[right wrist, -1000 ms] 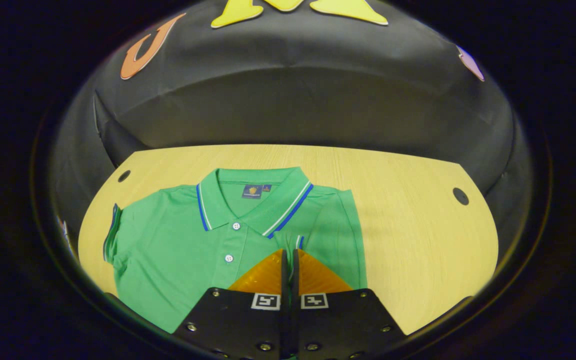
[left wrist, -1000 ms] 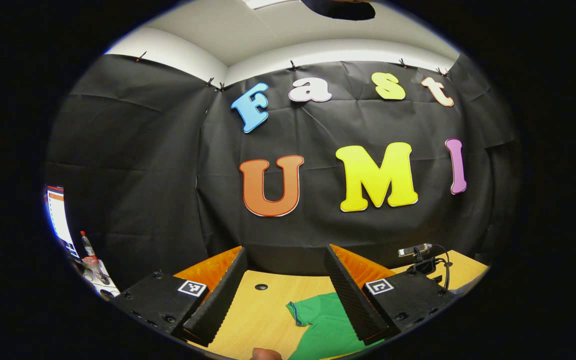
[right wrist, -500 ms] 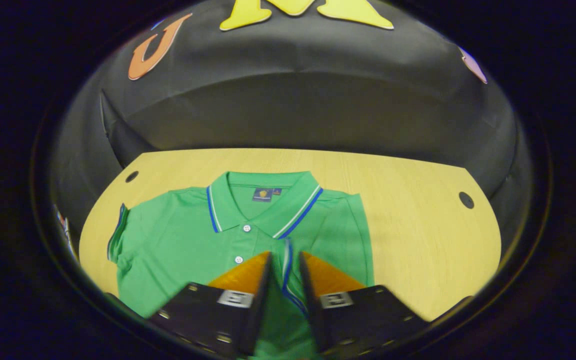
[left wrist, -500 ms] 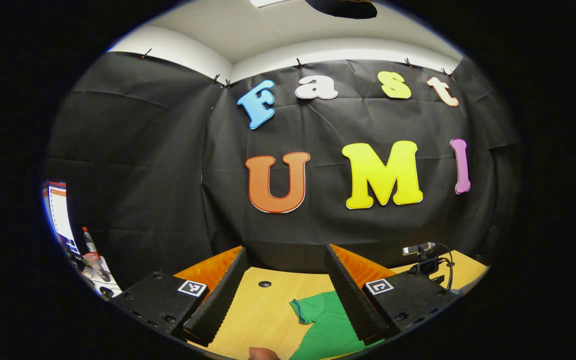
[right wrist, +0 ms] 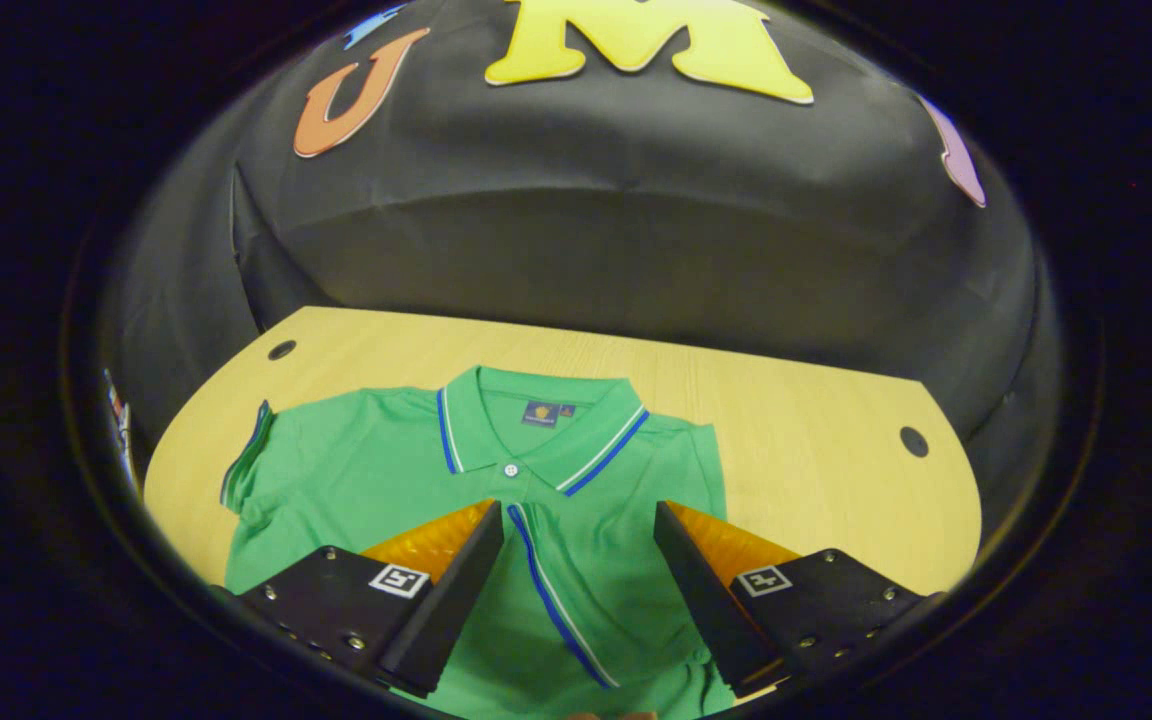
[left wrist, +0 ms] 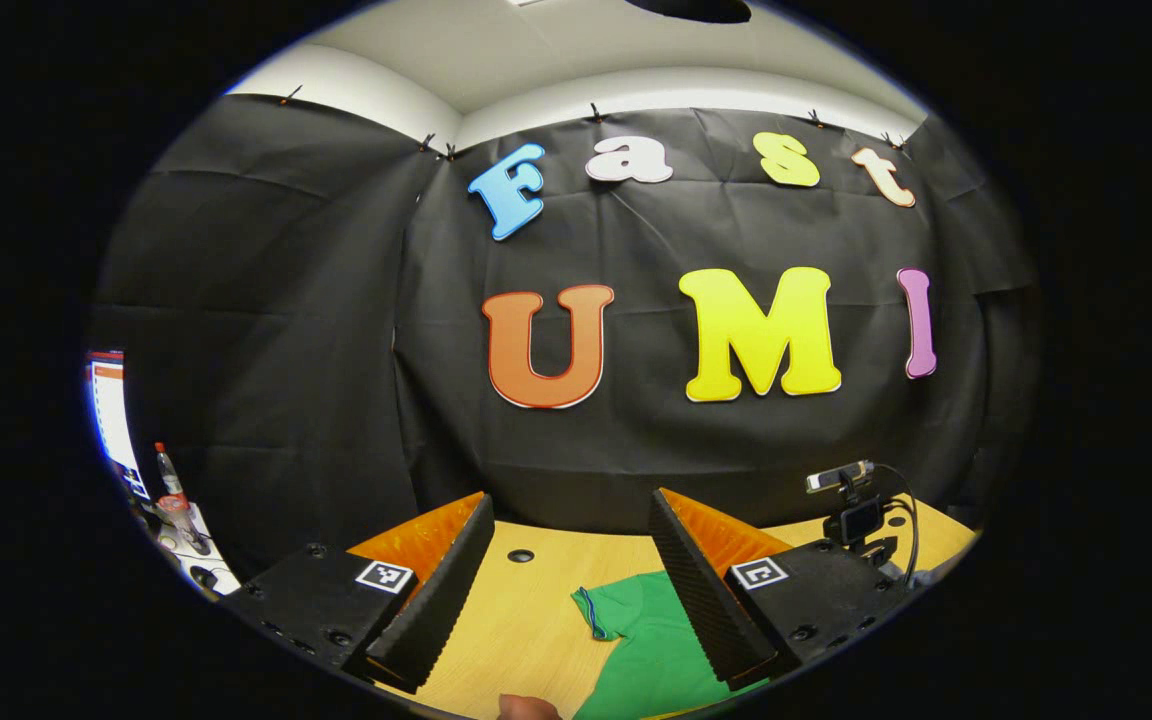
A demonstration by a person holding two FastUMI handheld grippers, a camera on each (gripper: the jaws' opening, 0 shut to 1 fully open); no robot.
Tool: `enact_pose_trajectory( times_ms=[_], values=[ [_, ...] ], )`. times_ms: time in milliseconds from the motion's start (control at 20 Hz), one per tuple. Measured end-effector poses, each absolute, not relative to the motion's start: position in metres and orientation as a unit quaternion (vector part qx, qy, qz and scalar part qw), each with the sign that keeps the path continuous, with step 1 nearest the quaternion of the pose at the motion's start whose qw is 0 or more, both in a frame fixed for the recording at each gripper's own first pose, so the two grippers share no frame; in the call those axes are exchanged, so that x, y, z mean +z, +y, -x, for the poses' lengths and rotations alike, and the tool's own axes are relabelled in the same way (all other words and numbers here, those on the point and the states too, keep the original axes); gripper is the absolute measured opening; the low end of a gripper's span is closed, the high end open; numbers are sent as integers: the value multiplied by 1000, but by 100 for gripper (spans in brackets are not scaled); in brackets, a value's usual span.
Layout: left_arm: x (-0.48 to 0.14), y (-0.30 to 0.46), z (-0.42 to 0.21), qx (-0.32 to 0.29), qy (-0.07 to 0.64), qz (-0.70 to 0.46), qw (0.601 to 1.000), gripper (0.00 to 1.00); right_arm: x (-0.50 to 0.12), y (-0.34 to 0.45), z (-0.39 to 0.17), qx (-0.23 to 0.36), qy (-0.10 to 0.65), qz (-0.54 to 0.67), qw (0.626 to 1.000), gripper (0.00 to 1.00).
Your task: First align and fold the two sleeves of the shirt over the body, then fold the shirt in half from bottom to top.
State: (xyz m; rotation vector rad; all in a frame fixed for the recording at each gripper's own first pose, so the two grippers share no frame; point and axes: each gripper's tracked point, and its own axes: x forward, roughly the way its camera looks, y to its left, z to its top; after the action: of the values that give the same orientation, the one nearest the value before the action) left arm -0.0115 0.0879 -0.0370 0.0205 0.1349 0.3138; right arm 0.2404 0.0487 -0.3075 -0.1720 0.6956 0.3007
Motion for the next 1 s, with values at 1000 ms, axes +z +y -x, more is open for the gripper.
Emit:
enact_pose_trajectory(
  times_ms=[1000],
  values=[
    [-172,91,-125,83,140,-33,986,100,-26,-57,-131,99,78,44,991,95]
  ],
)
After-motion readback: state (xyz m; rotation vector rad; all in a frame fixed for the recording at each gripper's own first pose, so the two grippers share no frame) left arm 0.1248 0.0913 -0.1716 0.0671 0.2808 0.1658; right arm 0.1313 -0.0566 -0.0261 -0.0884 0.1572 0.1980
